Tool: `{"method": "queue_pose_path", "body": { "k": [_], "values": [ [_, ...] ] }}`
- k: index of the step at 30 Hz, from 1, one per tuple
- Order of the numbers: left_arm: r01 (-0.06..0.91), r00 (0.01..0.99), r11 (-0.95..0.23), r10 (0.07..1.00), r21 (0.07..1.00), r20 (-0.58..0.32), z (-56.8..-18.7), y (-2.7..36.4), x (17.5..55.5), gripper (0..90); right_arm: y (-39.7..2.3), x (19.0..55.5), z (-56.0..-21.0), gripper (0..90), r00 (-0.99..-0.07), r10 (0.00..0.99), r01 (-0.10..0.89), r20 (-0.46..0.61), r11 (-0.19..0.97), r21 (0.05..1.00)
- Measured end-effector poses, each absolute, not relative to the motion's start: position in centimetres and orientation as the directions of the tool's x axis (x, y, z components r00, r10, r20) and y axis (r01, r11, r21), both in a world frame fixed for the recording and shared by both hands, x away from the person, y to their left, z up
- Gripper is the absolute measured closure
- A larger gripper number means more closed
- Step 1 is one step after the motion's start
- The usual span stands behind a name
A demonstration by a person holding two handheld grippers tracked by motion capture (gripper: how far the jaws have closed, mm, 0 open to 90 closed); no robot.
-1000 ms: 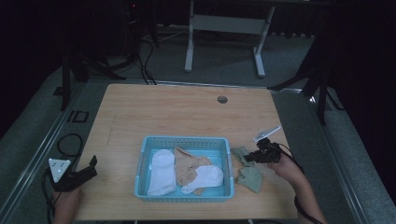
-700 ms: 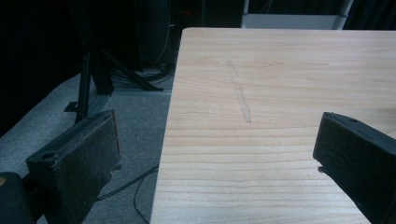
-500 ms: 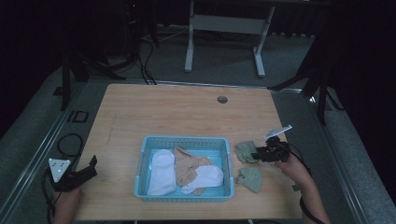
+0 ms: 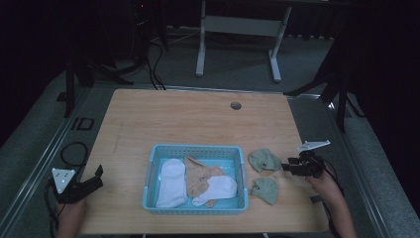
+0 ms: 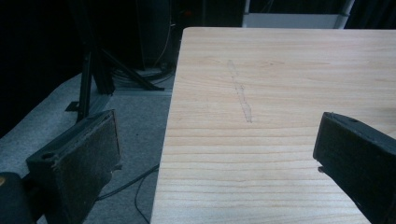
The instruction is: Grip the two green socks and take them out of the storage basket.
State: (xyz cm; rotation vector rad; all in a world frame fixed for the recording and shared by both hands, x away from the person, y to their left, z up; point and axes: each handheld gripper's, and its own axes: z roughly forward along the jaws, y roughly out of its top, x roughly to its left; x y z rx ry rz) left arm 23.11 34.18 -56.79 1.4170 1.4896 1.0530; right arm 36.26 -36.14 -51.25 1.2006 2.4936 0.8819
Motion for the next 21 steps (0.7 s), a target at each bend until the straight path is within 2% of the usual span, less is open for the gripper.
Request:
{"method": "queue_pose_path", "body": {
  "k": [5,13,19,20,21],
  "values": [
    [0.325,-0.044,0.021,0.999,0.945,-0.007,-56.8,34.2,23.1,0.3,-37.0,35.5,-51.5,53.9,-0.609,0.792,0.626,0.041,0.449,0.637],
    [0.326,-0.041,0.02,0.999,0.945,-0.007,-56.8,34.2,23.1,0.3,-38.1,34.7,-52.4,46.2,-0.522,0.852,0.644,0.048,0.356,0.677],
    [0.325,-0.041,0.022,0.999,0.946,-0.009,-56.8,34.2,23.1,0.3,-38.6,34.2,-52.9,36.0,-0.472,0.88,0.638,0.058,0.296,0.71],
    [0.325,-0.042,0.02,0.999,0.945,-0.007,-56.8,34.2,23.1,0.3,-38.7,33.9,-53.2,29.6,-0.471,0.88,0.639,0.057,0.296,0.71],
    [0.325,-0.042,0.02,0.999,0.945,-0.007,-56.8,34.2,23.1,0.3,-38.7,33.9,-53.2,29.6,-0.471,0.88,0.639,0.057,0.296,0.71]
  ]
}}
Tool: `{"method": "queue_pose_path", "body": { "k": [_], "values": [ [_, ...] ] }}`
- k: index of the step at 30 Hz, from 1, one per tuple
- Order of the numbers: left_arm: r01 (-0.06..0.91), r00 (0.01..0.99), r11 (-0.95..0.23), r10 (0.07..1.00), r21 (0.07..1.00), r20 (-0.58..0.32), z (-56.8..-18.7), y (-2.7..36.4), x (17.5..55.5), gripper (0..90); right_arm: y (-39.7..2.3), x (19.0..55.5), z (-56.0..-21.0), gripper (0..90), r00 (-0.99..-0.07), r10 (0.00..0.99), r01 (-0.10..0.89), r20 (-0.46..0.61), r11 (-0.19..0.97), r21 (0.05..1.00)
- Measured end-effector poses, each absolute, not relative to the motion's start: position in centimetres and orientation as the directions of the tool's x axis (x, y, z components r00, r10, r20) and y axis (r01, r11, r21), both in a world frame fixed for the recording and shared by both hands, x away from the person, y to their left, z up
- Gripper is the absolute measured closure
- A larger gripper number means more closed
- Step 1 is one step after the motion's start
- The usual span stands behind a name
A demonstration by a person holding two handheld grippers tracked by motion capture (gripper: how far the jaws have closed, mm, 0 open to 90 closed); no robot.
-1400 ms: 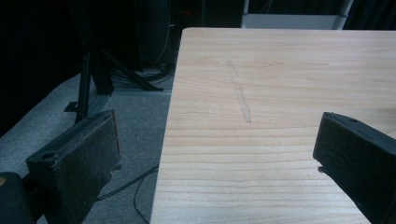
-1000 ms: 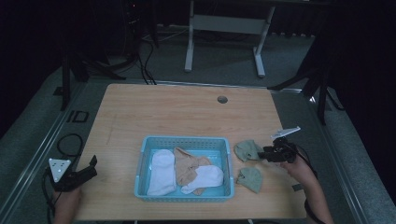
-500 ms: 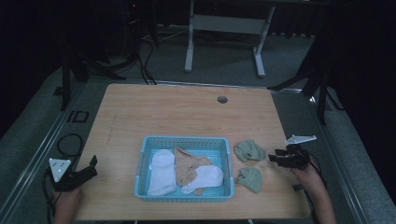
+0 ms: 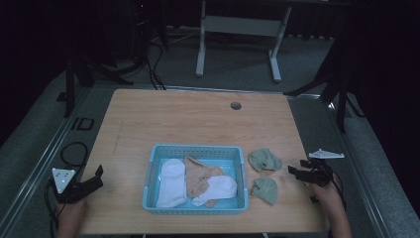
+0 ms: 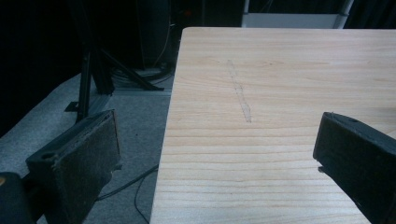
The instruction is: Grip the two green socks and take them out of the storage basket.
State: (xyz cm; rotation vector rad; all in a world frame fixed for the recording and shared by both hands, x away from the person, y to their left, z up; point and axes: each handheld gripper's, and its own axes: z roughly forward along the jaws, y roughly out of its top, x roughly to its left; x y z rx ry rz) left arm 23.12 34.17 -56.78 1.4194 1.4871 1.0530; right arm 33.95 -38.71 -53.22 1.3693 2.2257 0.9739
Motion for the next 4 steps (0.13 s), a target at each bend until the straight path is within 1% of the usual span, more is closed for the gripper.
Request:
{"method": "queue_pose_path", "body": {
  "k": [2,3,4],
  "values": [
    [0.325,-0.042,0.019,0.999,0.945,-0.006,-56.78,34.16,23.12,0.3,-38.86,33.76,-53.54,20.1,-0.47,0.881,0.641,0.056,0.297,0.708],
    [0.325,-0.041,0.02,0.999,0.945,-0.007,-56.78,34.16,23.13,0.3,-38.89,33.71,-53.68,13.6,-0.47,0.881,0.641,0.056,0.297,0.708],
    [0.326,-0.041,0.02,0.999,0.945,-0.007,-56.78,34.16,23.13,0.3,-38.94,33.65,-53.77,14.0,-0.461,0.886,0.64,0.05,0.293,0.71]
  ]
}}
